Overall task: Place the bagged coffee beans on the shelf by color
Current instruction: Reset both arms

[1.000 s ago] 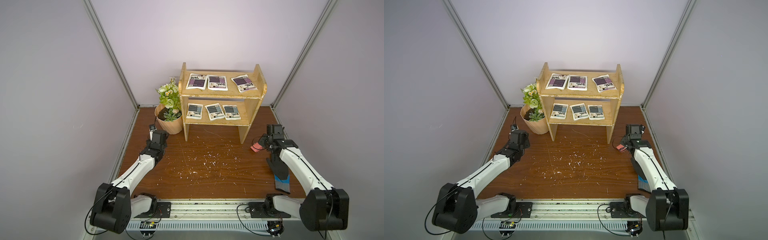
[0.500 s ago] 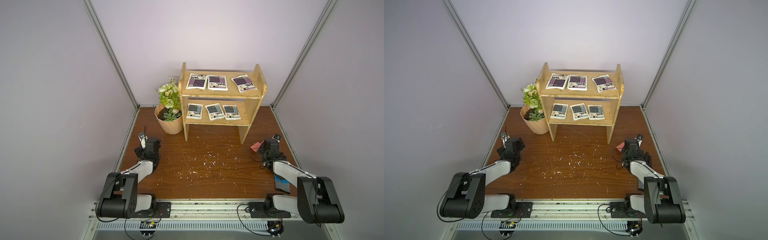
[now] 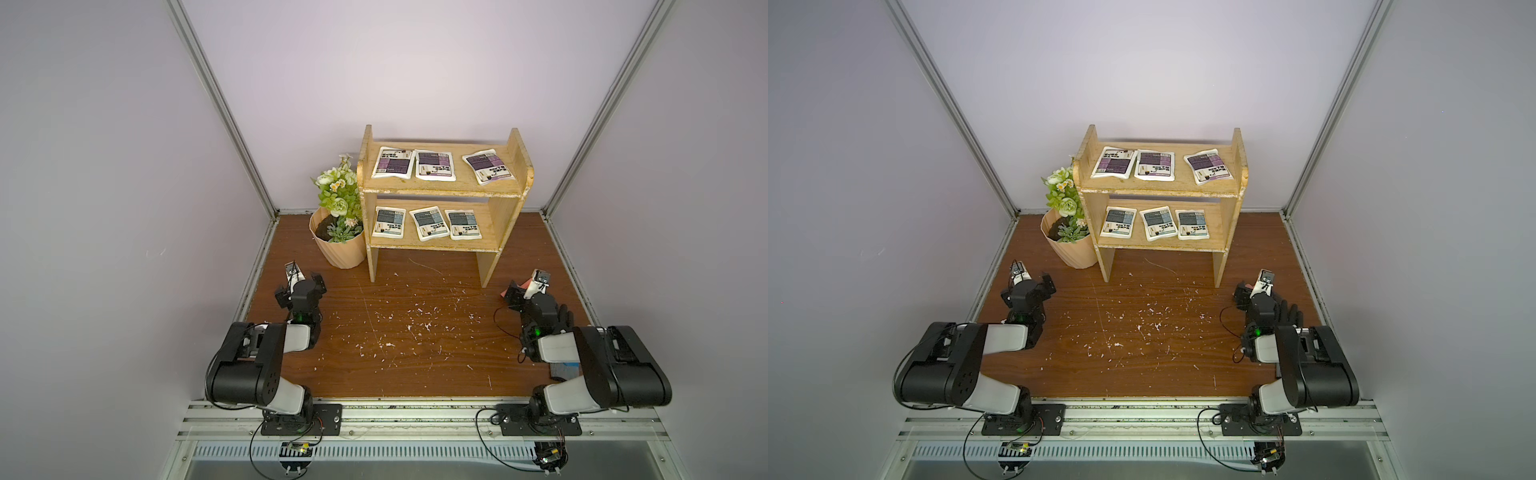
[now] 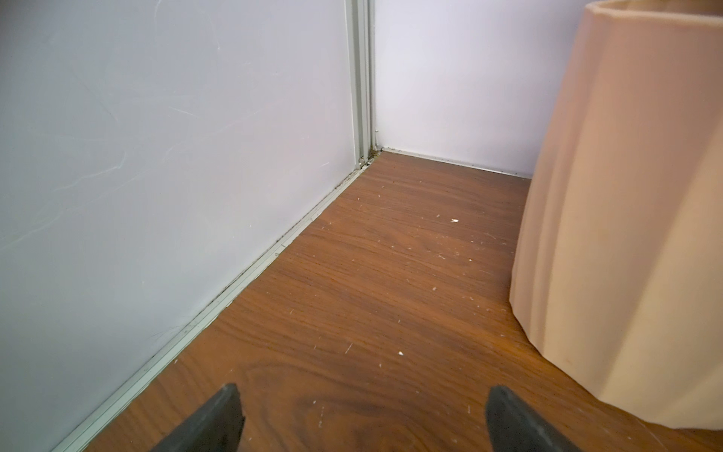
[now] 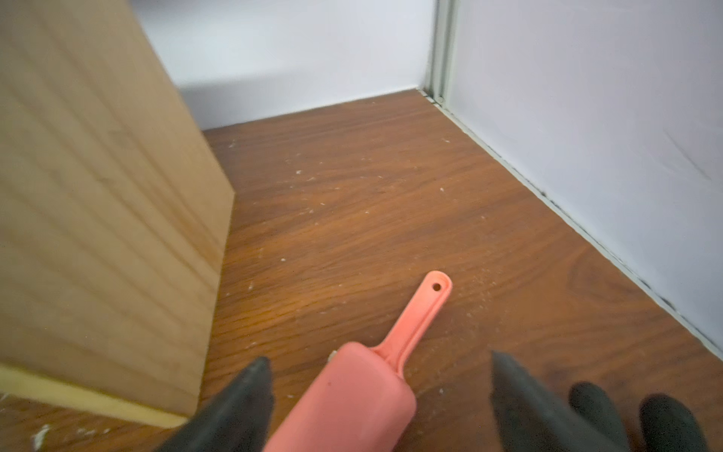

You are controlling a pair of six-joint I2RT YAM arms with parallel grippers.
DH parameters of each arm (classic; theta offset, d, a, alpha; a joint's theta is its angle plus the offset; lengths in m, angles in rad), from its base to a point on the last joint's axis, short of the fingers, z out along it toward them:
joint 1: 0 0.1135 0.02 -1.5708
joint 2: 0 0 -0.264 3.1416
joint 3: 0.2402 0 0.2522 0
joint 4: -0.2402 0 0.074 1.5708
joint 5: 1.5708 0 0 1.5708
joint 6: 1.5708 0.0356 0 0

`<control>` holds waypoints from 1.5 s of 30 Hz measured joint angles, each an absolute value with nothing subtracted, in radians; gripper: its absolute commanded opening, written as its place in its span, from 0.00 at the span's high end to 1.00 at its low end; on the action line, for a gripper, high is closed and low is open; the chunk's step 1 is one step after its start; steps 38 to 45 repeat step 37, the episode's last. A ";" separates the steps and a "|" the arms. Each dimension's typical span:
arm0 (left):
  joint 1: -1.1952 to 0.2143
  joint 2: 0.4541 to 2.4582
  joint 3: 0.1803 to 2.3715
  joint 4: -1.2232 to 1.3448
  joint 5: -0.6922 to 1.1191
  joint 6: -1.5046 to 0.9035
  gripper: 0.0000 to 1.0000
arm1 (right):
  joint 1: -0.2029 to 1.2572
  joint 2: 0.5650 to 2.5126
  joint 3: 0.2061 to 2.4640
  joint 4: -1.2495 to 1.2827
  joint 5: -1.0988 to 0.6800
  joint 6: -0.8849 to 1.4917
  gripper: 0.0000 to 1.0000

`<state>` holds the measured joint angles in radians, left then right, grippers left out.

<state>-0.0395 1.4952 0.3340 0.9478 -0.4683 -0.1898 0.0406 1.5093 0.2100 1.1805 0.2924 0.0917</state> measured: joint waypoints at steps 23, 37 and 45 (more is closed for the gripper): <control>-0.044 1.555 0.176 1.350 -0.270 -0.061 0.01 | 0.051 1.531 0.202 1.237 0.218 0.038 0.01; -0.036 1.563 0.190 1.350 -0.205 -0.041 0.01 | 0.051 1.531 0.202 1.237 0.218 0.033 0.01; -0.036 1.563 0.190 1.350 -0.205 -0.041 0.01 | 0.051 1.531 0.202 1.237 0.218 0.033 0.01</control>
